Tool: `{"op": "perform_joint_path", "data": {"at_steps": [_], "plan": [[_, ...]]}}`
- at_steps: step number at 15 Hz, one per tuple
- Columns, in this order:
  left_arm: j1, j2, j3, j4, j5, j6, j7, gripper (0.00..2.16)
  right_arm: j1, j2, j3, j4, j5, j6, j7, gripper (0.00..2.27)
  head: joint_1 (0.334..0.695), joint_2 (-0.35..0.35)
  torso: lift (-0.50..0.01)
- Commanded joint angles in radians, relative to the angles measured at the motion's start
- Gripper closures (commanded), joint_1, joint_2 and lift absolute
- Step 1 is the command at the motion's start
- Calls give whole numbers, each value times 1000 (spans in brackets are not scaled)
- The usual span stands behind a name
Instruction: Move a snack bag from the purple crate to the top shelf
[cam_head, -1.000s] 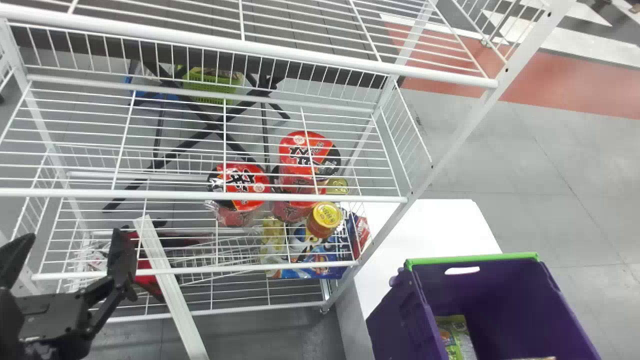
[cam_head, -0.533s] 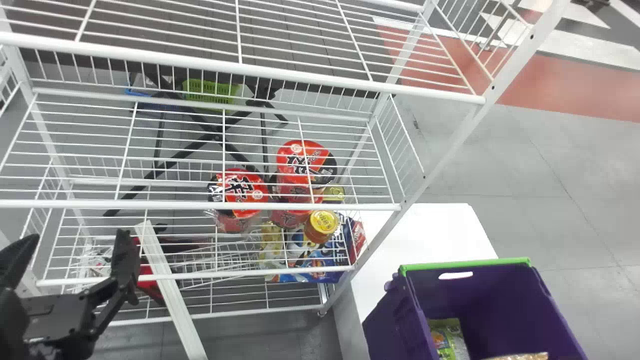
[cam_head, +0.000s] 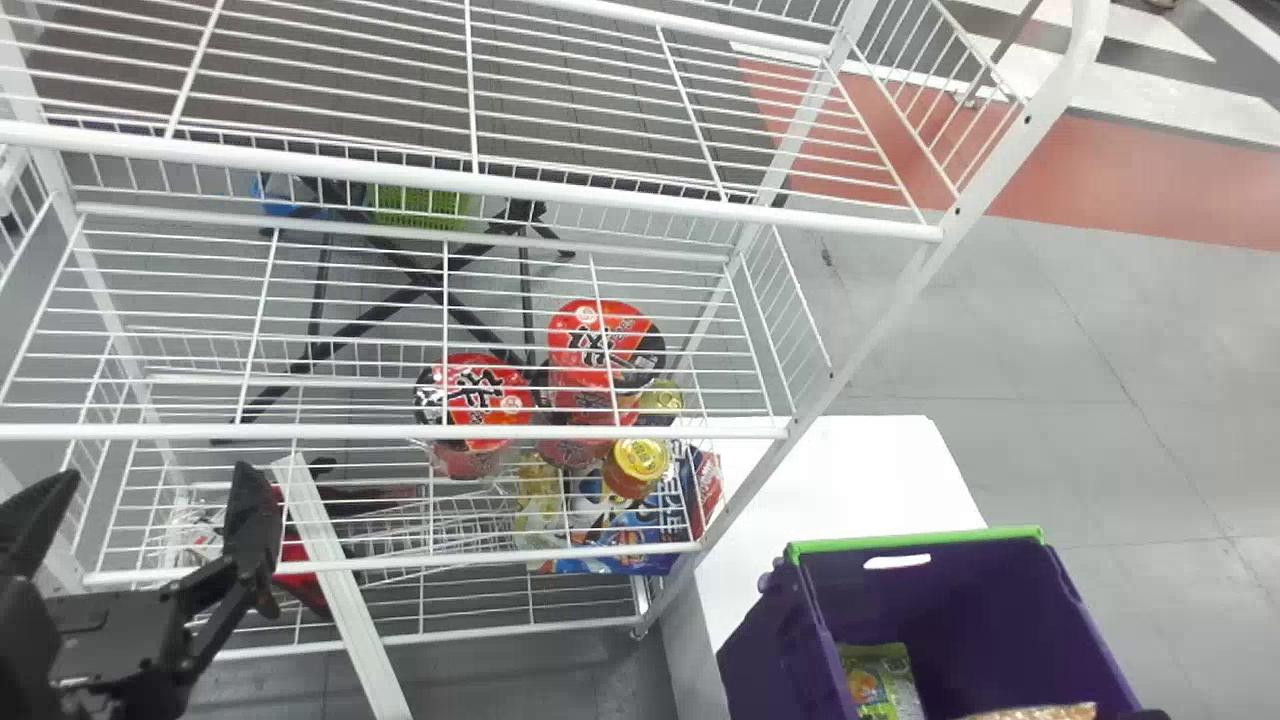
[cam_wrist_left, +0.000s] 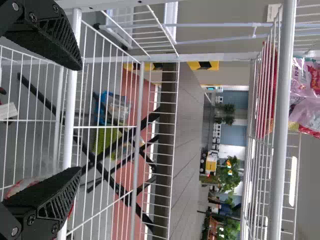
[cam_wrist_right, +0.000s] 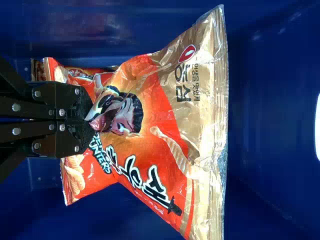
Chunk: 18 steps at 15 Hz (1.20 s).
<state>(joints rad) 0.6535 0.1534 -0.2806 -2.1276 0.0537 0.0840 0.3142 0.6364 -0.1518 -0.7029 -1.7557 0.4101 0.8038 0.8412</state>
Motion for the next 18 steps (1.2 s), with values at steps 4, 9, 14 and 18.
{"op": "perform_joint_path", "data": {"at_steps": [4, 9, 14, 18], "plan": [[1, 0, 1, -2, 0, -2, 3, 103, 0, 0, 0, -15, 3, 18, 6, 1656, 695, -350, -258], [-2, 0, 0, -2, 0, -2, 5, 103, -1, 0, 0, -21, 3, 18, 6, 1656, 695, -350, -238], [-3, 0, -2, -2, 0, -2, 5, 103, -8, 1, 2, -25, 3, 33, 7, 1656, 695, -350, -219], [0, 0, -2, -6, -2, -2, 6, 103, -11, 1, 6, -25, 3, 33, 7, 1656, 695, -350, -203]]}}
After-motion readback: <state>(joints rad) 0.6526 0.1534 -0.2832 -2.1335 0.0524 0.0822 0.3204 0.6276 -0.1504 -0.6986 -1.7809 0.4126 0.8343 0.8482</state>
